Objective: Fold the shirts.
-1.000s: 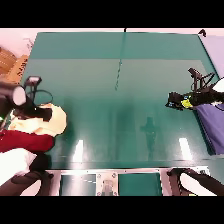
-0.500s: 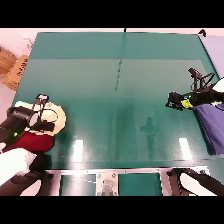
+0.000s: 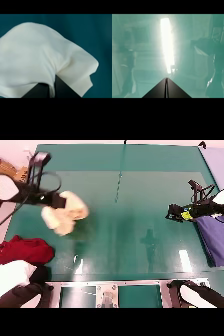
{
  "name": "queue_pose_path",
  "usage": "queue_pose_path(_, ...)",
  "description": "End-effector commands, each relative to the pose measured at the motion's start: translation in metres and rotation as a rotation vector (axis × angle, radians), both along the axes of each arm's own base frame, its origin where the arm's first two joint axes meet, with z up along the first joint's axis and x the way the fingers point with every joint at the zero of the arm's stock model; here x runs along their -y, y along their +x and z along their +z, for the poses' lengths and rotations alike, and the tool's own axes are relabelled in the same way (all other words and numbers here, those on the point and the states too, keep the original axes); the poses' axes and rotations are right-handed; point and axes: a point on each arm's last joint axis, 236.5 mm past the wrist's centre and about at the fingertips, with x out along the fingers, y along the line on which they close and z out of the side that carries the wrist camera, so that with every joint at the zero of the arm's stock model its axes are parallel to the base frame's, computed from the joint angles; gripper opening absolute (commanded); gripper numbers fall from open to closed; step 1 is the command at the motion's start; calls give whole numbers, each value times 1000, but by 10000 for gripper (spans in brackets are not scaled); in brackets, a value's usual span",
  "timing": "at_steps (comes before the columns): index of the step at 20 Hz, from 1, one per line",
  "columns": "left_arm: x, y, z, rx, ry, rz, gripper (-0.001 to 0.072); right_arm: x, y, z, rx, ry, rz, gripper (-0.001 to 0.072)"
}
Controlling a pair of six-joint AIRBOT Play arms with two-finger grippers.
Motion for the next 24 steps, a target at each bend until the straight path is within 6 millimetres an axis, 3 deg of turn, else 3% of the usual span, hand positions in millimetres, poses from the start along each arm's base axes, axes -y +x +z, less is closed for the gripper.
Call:
queue_pose_path(1, 114, -21, 63, 176, -186, -246, 18, 0, 0, 0, 3, 0, 0, 23)
queue_pose_path(2, 140, -29, 52, 148, -199, -297, 19, 0, 0, 0, 3, 0, 0, 23)
queue_pose_path(4, 185, -47, 10, 37, -192, -382, 24, -1, 1, 0, 3, 1, 0, 23)
queue_pose_path(6, 208, -57, -40, -86, -150, -412, 605, -7, -1, 2, -5, 29, 1, 30)
queue_pose_path(7, 207, -59, -59, -152, -131, -399, 620, -9, -4, 3, -17, 42, 5, 125)
queue_pose_path(8, 199, -58, -73, -190, -93, -394, 620, -10, -6, 2, -27, 44, 7, 266)
queue_pose_path(9, 184, -51, -77, -209, -64, -371, 620, -10, -10, 2, -39, 47, 10, 359)
queue_pose_path(10, 168, -44, -77, -232, -49, -342, 620, -7, -11, 2, -46, 48, 5, 401)
queue_pose_path(13, 106, -17, -85, -335, -33, -184, 621, 16, -9, 2, -45, 50, -68, 410)
queue_pose_path(16, 68, -3, -114, -405, -61, -44, 622, 52, -5, -10, -68, 95, -187, 409)
queue_pose_path(18, 68, -9, -143, -454, -115, 3, 622, 62, 4, -24, -79, 177, -216, 410)
queue_pose_path(20, 83, -18, -168, -499, -237, 63, 621, 61, 22, -41, -65, 245, -229, 409)
queue_pose_path(24, 116, -59, -195, -588, -388, 16, 620, 36, 42, -80, -103, 376, -212, 408)
